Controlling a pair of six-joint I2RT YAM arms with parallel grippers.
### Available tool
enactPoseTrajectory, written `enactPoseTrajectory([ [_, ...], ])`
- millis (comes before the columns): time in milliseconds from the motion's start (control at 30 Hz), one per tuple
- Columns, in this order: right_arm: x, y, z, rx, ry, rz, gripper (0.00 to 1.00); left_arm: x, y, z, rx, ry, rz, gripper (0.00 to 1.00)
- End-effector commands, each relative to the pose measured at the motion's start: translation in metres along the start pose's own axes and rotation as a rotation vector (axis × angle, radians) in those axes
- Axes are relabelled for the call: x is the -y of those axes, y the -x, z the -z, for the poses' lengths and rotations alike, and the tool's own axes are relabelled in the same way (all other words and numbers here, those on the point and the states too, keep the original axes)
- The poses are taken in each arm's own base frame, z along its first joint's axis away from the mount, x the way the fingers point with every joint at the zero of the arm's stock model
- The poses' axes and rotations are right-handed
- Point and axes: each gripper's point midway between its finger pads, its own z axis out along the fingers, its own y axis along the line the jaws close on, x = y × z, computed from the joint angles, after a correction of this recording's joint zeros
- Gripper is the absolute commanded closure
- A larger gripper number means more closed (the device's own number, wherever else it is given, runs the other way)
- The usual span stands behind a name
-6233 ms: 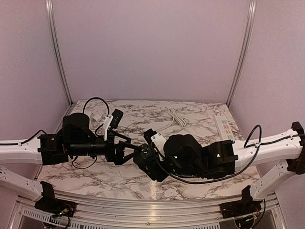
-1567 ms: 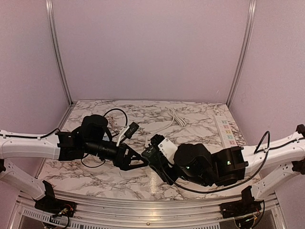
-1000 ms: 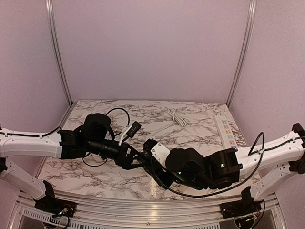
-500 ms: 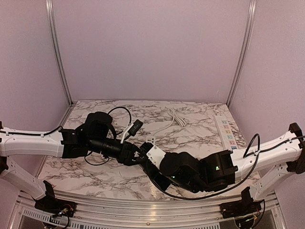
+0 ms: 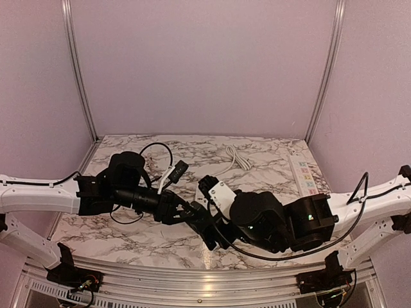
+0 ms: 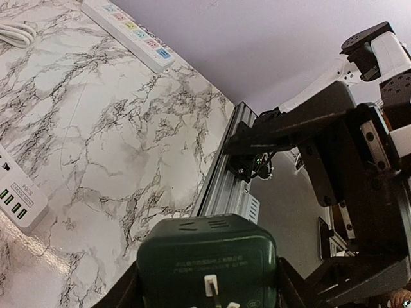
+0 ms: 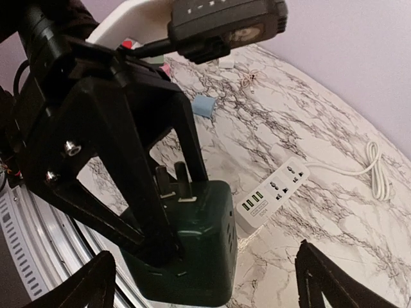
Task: Insert the plug
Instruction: Pass from the right arm to the left, then pass from the left arm to the right
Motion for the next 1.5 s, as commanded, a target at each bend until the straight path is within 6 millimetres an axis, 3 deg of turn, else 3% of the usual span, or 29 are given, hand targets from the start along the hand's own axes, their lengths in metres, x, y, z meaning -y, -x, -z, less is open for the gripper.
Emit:
enactPoseTrajectory([
  [0, 0.007, 0.039, 0.023, 0.091, 0.015, -0.127, 0.04, 0.012, 0.017, 0.015, 0.084, -0.011, -0.081, 0.97],
  [500, 0.047, 0.05, 0.057, 0.032, -0.108, -0.348, 0.02, 0.027, 0.036, 0.048, 0.223, -0.036, -0.142, 1.0],
  [833, 0.101, 0.0, 0.07, -0.226, -0.461, -0.65, 0.01, 0.02, 0.039, 0.058, 0.249, -0.016, -0.125, 1.0],
  [1067, 0.108, 0.02, 0.088, -0.162, -0.484, -0.781, 0.02, 0.008, 0.035, 0.062, 0.246, 0.0, -0.102, 1.0],
  [1167, 0.113, 0.014, 0.097, -0.12, -0.434, -0.947, 0.02, 0.003, 0.034, 0.065, 0.246, 0.009, -0.091, 1.0],
  [1400, 0.12, 0.059, 0.129, 0.035, -0.121, -1.158, 0.02, 0.0, 0.037, 0.077, 0.267, 0.026, -0.082, 1.0],
  [1467, 0.112, 0.072, 0.13, 0.041, -0.068, -1.15, 0.01, -0.001, 0.036, 0.078, 0.263, 0.033, -0.077, 1.0],
])
